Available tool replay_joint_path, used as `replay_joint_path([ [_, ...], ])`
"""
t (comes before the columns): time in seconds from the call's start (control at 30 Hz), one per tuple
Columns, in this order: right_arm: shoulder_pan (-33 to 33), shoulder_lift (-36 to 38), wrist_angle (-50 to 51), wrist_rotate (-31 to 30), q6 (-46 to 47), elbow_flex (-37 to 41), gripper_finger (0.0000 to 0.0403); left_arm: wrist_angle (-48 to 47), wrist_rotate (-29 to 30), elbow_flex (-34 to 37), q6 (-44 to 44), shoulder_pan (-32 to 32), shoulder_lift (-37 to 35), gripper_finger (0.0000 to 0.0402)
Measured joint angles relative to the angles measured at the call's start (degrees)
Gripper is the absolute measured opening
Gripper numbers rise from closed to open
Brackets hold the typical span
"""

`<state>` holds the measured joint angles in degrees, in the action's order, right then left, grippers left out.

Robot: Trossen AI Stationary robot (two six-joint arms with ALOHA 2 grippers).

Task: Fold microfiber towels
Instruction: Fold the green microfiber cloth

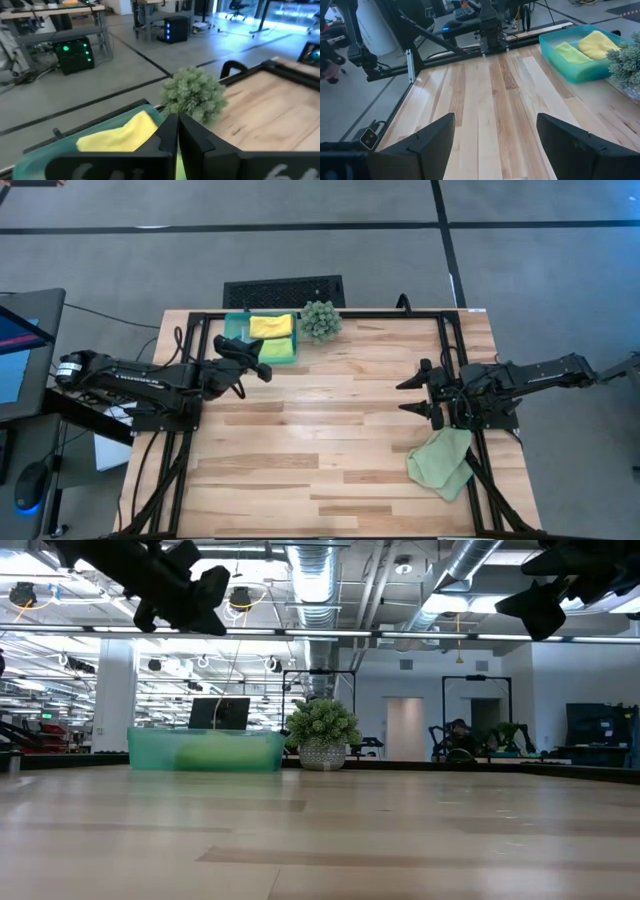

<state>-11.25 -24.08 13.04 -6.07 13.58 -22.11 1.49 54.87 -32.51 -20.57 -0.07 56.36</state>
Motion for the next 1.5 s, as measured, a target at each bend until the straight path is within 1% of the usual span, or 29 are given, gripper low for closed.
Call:
replay_joint_path([
  [0.17,0.02,0.00,-0.02,0.00,0.00,0.00,0.0305,2.03,-0.61,0.00,0.72,0.17,0.00,0.0004],
  [0.33,0.02,0.00,0.00,0.00,0.00,0.00,0.0305,1.81,-0.39,0.00,3.99,0.17,0.00,0.0004],
  [0.53,0.00,0.00,-0.01,0.00,0.00,0.00,0.0305,2.10,-1.34,0.00,1.05,0.17,0.00,0.0004],
  [0.7,0.00,0.00,-0.02,0.00,0.00,0.00,0.0305,2.54,-4.83,0.00,0.33,0.17,-0.01,0.0004],
  [0.8,0.01,0.00,-0.02,0.00,0.00,0.00,0.0305,3.31,-9.80,0.00,-0.30,0.17,0.00,0.0004],
  [0.93,0.02,0.00,-0.02,0.00,0.00,0.00,0.0305,4.05,-18.30,-0.03,-0.91,0.17,0.00,0.0004],
  [1.1,0.01,0.00,0.00,0.00,0.00,0.00,0.0305,3.45,-24.86,-0.03,0.10,0.12,0.00,0.0004],
  [1.17,0.00,0.00,-0.02,0.00,0.00,0.00,0.0305,3.76,-26.11,-0.03,0.84,0.12,0.00,0.0004],
  [1.33,0.02,0.00,0.00,0.00,0.00,0.00,0.0305,5.87,-26.64,-0.03,1.27,-0.65,0.00,0.0004],
  [1.5,0.02,0.00,-0.02,0.00,0.00,0.00,0.0305,8.37,-28.61,-0.03,4.80,-4.44,0.00,0.0004],
])
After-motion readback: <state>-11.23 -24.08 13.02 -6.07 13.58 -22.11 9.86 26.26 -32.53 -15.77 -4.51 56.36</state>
